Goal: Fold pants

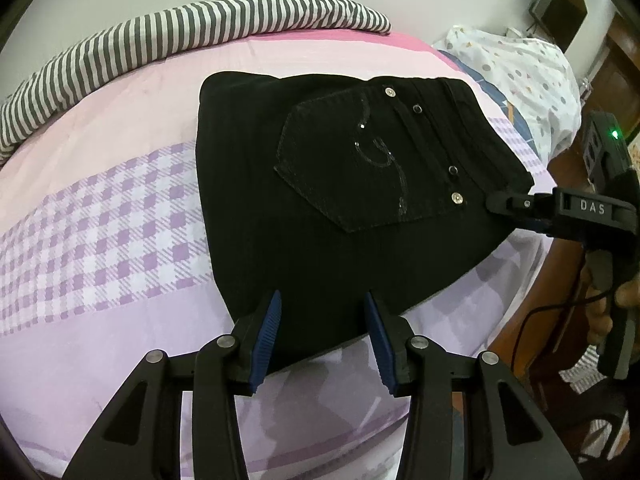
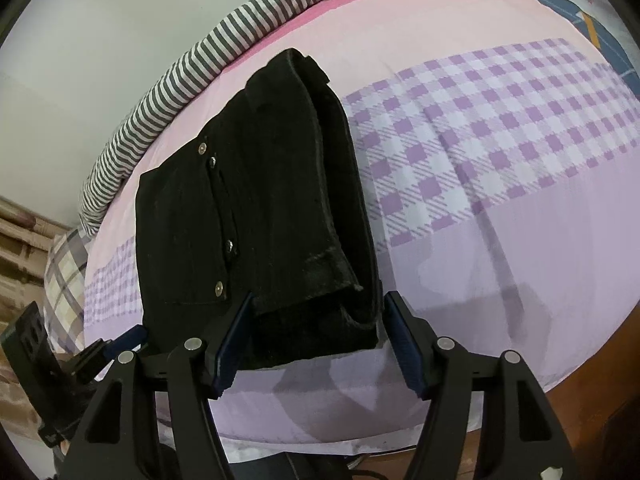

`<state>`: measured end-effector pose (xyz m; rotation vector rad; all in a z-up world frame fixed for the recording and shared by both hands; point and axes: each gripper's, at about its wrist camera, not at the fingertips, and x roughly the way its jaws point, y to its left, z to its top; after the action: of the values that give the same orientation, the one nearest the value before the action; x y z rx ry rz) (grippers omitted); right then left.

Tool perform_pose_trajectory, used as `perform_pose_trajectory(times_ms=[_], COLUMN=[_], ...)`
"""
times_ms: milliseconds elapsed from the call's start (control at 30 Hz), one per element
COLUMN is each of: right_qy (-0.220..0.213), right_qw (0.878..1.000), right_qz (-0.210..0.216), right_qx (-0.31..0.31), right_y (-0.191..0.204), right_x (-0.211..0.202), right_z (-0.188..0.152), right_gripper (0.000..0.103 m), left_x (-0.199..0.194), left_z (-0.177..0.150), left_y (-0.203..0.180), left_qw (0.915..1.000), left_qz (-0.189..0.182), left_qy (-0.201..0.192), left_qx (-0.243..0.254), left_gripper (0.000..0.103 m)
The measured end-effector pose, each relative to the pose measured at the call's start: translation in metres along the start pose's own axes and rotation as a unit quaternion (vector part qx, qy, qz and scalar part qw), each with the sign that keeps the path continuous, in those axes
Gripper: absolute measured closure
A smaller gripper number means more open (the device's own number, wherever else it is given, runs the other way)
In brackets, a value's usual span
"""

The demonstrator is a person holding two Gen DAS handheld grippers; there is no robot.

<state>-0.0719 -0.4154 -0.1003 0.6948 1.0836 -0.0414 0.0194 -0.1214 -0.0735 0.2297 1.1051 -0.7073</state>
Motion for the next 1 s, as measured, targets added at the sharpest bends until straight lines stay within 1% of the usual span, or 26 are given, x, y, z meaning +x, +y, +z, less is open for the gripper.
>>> perform_pose_trajectory(times_ms=[100, 233, 567, 767, 933, 1000], right_qy=[0.000, -0.002, -0.002, -0.003, -0.002, -0.012], right_qw=[1.000, 0.999, 0.999, 0.999, 0.999, 0.998], right_qz=[-0.007, -0.026, -0.032, -0.034, -0.034, -0.044], right_qx=[-0.001, -0.025, -0.026, -0.029, -0.025, -0.039], right_y=[-0.001, 0.005, 0.008, 0.008, 0.008, 0.012], right_x=[0.003, 0.005, 0.007, 0.007, 0.004, -0.003], right_z=[-0.001, -0.001, -0.003, -0.003, -0.001, 0.000], right_gripper=[0.039, 0.039, 0.039, 0.038, 0.036, 0.036], left_x=[0.002, 0.005, 0.007, 0.007, 0.001, -0.003], left_z=[-0.003, -0.005, -0.011, -0.013, -0.013, -0.011], left_y=[-0.004, -0.004, -0.005, 0.001, 0.010, 0.014], left_qw=[1.0000, 0.9999, 0.9999, 0.9998, 0.9987, 0.9978], left_qz=[0.006, 0.004, 0.002, -0.017, -0.042, -0.055], left_qy=[0.005, 0.010, 0.008, -0.005, -0.018, -0.023], left_qx=[0.003, -0.001, 0.006, -0.002, -0.021, -0.030], left_gripper=[0.057, 0.057, 0.056, 0.053, 0.052, 0.052])
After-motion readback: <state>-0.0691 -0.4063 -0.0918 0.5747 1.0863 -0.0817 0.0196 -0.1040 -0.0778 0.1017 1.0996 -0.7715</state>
